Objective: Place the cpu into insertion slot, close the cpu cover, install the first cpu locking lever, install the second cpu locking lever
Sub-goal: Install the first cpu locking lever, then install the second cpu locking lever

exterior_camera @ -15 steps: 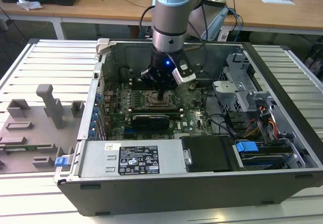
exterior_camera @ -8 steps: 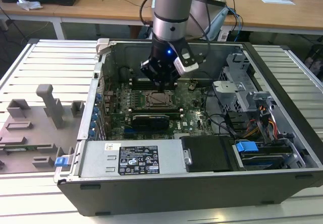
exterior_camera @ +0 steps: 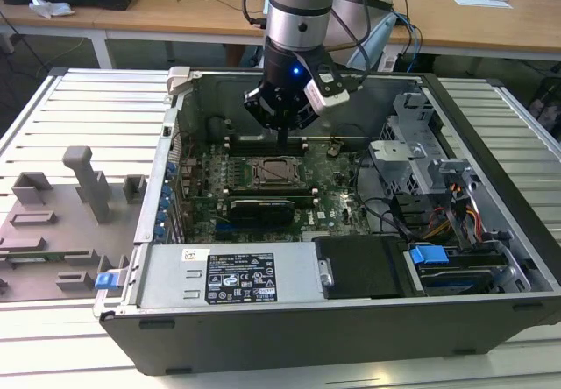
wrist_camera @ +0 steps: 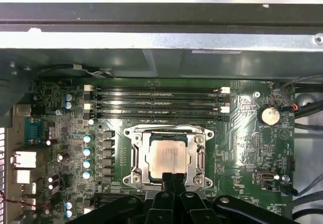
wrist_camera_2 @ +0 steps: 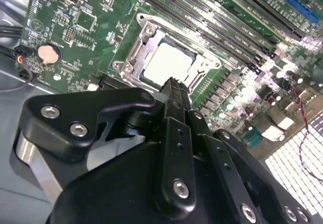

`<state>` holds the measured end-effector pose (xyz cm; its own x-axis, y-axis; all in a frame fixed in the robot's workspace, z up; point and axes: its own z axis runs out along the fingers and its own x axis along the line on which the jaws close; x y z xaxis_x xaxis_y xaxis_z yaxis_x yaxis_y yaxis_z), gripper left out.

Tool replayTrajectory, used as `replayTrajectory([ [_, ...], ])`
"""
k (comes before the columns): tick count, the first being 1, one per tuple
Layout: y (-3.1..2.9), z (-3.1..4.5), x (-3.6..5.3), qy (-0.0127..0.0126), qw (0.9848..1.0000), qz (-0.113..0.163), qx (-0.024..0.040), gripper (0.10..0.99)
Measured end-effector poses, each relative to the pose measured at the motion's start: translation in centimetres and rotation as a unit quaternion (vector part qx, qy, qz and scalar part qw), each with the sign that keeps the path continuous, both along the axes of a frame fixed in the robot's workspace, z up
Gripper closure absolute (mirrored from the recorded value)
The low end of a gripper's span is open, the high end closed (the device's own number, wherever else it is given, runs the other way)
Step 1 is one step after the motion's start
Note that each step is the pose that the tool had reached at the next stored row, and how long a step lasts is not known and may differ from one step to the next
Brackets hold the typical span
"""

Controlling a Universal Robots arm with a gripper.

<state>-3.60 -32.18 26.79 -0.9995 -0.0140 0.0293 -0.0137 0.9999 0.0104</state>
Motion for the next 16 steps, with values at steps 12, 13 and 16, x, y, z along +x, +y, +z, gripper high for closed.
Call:
replayTrajectory([
  [12, 0.00, 0.01, 0.00, 0.0001, 1.0000, 0.000, -0.0001, 0.980],
  [13, -0.01, 0.01, 0.00, 0.0001, 1.0000, 0.000, -0.0001, 0.980],
  [16, -0.04, 0.02, 0.00, 0.0001, 1.0000, 0.000, -0.0001, 0.980],
])
